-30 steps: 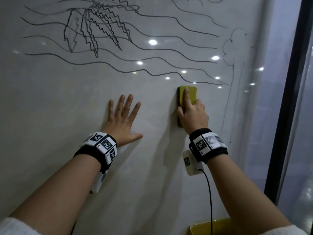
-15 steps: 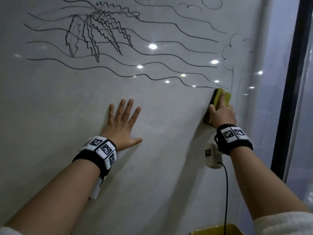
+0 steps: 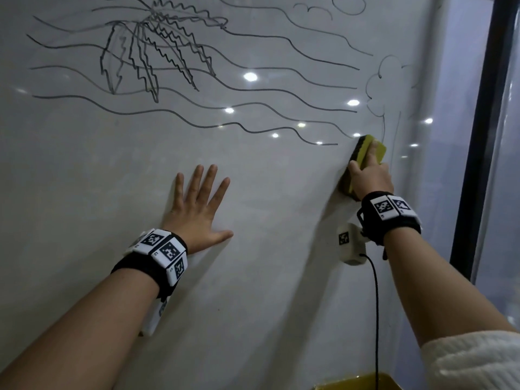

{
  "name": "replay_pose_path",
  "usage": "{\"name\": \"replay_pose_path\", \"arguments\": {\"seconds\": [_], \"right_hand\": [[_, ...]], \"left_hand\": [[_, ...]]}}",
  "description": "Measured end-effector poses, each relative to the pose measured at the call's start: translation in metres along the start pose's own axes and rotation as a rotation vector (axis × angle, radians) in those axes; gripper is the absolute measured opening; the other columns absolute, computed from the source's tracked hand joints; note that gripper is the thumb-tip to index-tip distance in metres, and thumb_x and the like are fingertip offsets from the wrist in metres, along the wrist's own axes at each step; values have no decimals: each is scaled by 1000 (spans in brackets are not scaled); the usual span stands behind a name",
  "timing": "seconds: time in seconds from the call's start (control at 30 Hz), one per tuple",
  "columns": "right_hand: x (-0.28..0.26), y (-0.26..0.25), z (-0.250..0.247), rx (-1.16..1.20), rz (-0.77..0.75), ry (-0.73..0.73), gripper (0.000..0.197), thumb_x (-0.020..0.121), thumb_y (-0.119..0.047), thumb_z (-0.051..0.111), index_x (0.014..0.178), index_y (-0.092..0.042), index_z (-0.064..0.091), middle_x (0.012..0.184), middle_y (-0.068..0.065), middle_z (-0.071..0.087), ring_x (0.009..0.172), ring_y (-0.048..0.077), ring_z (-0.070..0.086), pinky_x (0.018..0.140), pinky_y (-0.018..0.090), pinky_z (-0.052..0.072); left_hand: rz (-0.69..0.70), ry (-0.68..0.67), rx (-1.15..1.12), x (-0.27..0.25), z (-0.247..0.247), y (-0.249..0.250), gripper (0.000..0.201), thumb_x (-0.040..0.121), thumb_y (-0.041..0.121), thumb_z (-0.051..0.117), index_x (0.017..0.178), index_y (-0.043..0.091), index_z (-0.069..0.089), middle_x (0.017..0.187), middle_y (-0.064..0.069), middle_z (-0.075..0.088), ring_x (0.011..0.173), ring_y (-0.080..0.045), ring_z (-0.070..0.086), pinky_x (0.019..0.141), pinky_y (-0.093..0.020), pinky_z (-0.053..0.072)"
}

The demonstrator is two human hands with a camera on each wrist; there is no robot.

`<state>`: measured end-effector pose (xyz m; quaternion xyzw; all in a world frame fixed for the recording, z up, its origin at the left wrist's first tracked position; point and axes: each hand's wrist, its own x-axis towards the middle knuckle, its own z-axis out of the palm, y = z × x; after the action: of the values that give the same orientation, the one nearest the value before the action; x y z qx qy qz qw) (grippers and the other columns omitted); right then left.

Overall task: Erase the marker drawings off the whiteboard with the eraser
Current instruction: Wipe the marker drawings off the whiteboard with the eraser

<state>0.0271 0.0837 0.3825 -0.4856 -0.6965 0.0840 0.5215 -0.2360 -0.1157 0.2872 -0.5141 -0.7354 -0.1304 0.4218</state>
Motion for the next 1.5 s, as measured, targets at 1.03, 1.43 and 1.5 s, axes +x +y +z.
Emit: {"name": "replay_pose_path", "arguments": {"seconds": [1.03,1.43,1.5], "right_hand": [[-11,-22,10,-69,-133,2,70,95,-47,36,150,-33,-5,137,22,35,118,38,44,93,46,41],[-14,-40,10,-30,-104,1,71,95,-47,38,150,-34,-4,137,20,34,121,38,42,96,47,39],[-26,-39,20,-44,-123,-6,71,95,-48,37,150,-33,-4,137,20,34,119,38,43,94,48,41]], "left_hand": [[-4,2,22,1,4,0,114,75,77,40,131,25,-44,135,-4,-56,127,-25,-49,102,-50,-33],[83,148,97,6,-11,-14,109,61,67,69,144,22,15,146,-5,16,136,-24,16,110,-48,-10],[83,159,108,15,-20,-18,109,65,70,63,146,24,5,150,-3,7,140,-23,6,110,-50,-12]]}}
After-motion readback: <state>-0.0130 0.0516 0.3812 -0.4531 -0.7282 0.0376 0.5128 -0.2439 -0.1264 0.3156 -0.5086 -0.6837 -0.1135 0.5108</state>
